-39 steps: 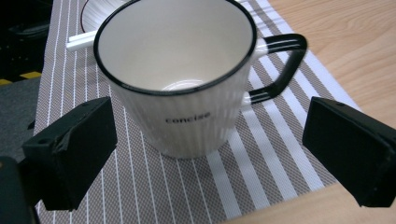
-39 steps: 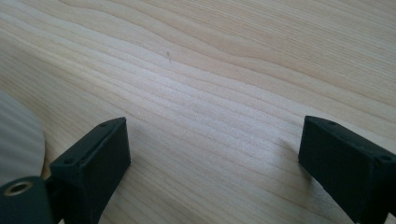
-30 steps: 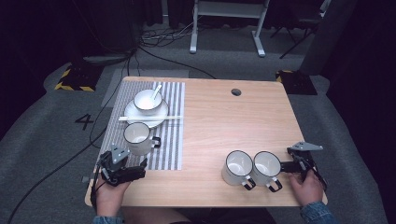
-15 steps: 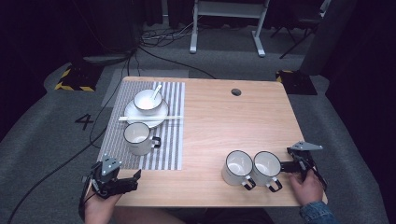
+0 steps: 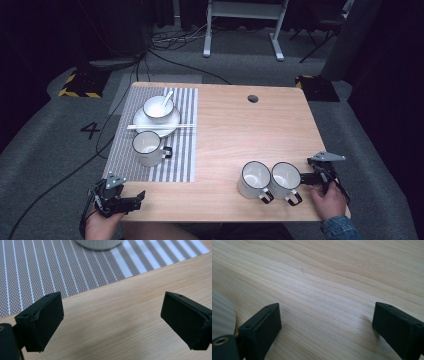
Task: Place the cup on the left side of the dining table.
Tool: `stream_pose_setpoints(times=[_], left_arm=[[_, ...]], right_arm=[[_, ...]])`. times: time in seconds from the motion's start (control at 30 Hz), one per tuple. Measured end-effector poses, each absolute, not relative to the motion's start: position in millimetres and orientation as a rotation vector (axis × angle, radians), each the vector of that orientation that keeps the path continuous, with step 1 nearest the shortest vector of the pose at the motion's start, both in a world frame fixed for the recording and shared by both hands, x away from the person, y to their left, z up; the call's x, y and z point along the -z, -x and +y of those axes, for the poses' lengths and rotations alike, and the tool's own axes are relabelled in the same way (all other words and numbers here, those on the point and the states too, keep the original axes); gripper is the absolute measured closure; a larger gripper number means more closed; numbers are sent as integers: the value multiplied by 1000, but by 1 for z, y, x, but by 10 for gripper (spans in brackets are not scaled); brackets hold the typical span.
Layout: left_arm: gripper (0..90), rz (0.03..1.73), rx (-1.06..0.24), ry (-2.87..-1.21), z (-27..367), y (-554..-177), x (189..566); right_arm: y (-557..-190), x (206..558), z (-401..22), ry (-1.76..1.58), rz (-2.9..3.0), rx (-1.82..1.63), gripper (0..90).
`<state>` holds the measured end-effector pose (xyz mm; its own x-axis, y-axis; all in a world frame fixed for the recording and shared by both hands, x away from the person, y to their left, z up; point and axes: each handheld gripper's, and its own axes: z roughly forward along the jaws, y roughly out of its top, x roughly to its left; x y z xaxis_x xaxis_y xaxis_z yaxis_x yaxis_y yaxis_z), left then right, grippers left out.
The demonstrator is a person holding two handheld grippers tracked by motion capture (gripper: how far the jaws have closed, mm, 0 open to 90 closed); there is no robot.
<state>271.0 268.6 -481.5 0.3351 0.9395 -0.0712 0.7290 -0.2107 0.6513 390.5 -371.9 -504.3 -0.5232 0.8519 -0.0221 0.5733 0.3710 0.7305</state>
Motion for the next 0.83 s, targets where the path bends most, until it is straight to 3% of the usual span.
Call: stream_pose_setpoints(times=[0.23, 0.33, 0.53, 0.83], left_arm=[[49, 1495, -469, -1999, 274, -274, 500], [0, 1440, -544, -1987, 273, -273, 509], [1, 1392, -628, -1882, 282, -267, 520], [4, 1341, -602, -1895, 279, -268, 521]], right_arm=[[-390, 504, -372, -1239, 2240, -956, 87], [-390, 504, -372, -1238, 2240, -956, 86], [-390, 504, -372, -1239, 2239, -957, 86], [-391, 504, -372, -1235, 2240, -956, 86]])
